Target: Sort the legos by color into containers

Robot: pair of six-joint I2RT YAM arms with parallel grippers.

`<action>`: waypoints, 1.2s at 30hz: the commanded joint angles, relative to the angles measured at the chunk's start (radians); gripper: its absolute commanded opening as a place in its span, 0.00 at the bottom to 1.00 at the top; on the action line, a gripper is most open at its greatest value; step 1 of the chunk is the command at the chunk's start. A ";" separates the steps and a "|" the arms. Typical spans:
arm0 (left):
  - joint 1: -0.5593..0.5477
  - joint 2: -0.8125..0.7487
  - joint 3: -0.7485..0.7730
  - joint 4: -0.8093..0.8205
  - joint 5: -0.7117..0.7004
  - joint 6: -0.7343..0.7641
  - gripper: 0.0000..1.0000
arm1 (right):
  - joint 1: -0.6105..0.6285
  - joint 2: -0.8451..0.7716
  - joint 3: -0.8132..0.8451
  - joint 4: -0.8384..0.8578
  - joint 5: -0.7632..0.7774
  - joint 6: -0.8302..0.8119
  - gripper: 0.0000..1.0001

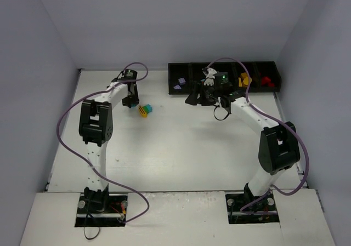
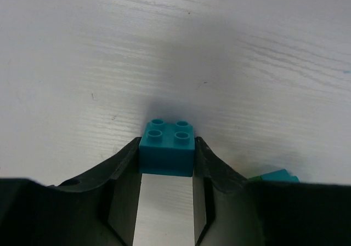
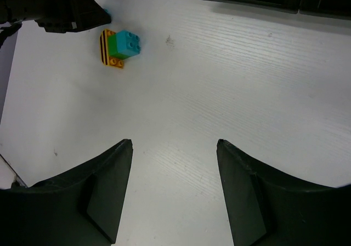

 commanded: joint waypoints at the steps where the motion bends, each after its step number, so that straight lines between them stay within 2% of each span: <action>1: 0.009 -0.141 0.013 0.052 0.047 0.018 0.02 | 0.009 -0.064 0.029 0.028 -0.052 -0.023 0.59; 4: 0.009 -0.256 -0.057 0.137 0.167 -0.002 0.02 | 0.014 -0.065 0.051 0.028 -0.094 -0.033 0.59; 8: 0.007 -0.401 -0.218 0.325 0.413 -0.070 0.02 | 0.030 -0.067 0.089 0.030 -0.153 -0.044 0.60; 9: 0.009 -0.446 -0.244 0.362 0.511 -0.074 0.02 | 0.030 -0.062 0.110 0.030 -0.172 -0.039 0.59; 12: 0.009 -0.522 -0.364 0.526 0.697 -0.009 0.02 | 0.030 -0.050 0.150 0.031 -0.248 -0.010 0.59; 13: 0.009 -0.539 -0.395 0.613 0.737 0.060 0.02 | 0.030 -0.044 0.179 0.033 -0.267 0.016 0.59; 17: 0.007 -0.589 -0.464 0.647 0.881 0.217 0.02 | 0.033 -0.019 0.247 0.033 -0.363 0.088 0.59; 20: 0.000 -0.608 -0.470 0.614 0.931 0.336 0.02 | 0.043 0.004 0.279 0.033 -0.397 0.131 0.63; 24: -0.019 -0.625 -0.437 0.483 0.934 0.513 0.02 | 0.049 0.033 0.295 0.033 -0.423 0.177 0.65; 27: -0.042 -0.642 -0.420 0.450 0.925 0.608 0.02 | 0.050 0.063 0.305 0.033 -0.449 0.210 0.65; 32: -0.106 -0.684 -0.436 0.420 0.879 0.806 0.02 | 0.063 0.099 0.325 0.033 -0.465 0.238 0.65; 36: -0.152 -0.723 -0.475 0.477 0.848 0.846 0.02 | 0.076 0.116 0.342 0.033 -0.476 0.246 0.64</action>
